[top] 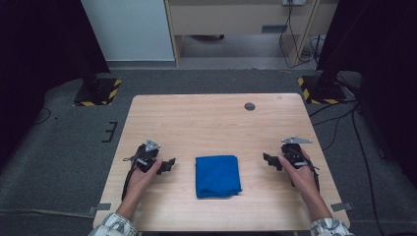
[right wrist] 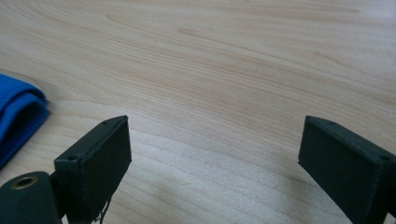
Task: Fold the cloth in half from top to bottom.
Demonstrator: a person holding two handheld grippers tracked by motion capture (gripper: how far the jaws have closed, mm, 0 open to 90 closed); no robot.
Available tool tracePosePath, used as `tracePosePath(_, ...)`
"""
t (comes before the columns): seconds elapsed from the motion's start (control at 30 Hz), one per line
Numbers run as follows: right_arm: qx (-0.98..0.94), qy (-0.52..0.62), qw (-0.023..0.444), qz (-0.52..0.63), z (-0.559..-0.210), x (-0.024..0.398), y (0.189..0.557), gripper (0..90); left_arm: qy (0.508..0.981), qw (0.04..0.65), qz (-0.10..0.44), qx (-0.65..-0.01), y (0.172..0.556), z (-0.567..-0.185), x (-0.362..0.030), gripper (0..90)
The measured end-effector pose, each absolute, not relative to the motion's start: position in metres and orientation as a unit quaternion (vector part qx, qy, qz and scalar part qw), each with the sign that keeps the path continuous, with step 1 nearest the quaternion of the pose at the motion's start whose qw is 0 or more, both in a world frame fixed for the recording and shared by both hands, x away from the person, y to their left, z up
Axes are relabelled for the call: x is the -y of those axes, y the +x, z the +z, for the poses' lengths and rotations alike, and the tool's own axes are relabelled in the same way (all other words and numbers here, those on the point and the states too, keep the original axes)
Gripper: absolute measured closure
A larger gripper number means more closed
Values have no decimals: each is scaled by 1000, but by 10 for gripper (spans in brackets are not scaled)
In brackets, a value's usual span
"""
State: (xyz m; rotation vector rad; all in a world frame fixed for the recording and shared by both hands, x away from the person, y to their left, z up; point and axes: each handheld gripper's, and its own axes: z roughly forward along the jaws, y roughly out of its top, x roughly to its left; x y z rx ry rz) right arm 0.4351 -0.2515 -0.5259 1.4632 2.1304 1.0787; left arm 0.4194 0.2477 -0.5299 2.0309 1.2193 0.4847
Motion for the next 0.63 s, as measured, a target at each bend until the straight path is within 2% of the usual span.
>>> tracePosePath(0.2,-757,520,171,357,-534,248,438,87,790,345,186,-471,422,-535,-246,71)
tracePosePath(0.43,-776,498,208,328,-539,238,434,61,792,338,193,-471,423,-537,-247,65)
tracePosePath(0.63,-773,502,210,326,-539,237,431,60,797,330,196,-466,423,-537,-244,42)
